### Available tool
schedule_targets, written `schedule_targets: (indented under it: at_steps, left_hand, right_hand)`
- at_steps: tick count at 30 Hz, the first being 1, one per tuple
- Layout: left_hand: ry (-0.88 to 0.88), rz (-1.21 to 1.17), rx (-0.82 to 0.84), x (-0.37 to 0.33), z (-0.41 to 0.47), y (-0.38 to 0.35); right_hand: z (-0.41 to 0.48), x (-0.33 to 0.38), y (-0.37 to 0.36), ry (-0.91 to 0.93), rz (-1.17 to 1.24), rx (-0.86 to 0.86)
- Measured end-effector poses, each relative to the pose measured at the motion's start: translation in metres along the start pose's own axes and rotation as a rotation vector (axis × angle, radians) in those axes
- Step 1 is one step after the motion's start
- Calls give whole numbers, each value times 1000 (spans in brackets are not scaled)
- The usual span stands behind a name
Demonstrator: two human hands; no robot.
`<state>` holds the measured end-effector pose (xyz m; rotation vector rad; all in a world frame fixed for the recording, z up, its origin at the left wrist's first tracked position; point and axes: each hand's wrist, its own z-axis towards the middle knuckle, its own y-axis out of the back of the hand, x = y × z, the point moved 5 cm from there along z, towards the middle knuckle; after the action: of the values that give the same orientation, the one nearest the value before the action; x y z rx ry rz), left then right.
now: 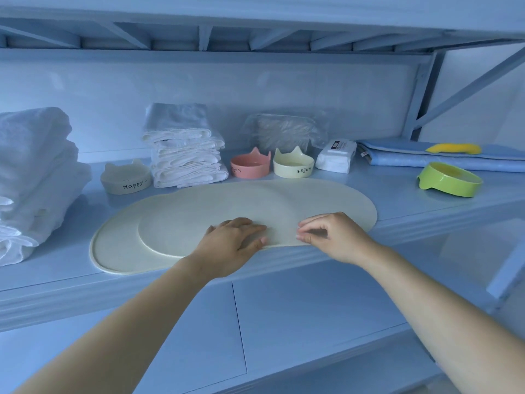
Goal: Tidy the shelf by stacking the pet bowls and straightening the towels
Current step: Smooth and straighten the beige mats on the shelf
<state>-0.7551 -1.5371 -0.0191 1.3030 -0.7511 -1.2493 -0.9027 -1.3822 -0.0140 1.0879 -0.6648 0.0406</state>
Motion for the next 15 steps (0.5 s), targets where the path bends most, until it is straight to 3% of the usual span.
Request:
schedule_targets:
  at_steps: [15]
  left_hand:
    - [-161,-146,-123,-188,121,-54]
  right_hand:
    - [-63,-143,131,-39,-135,-112]
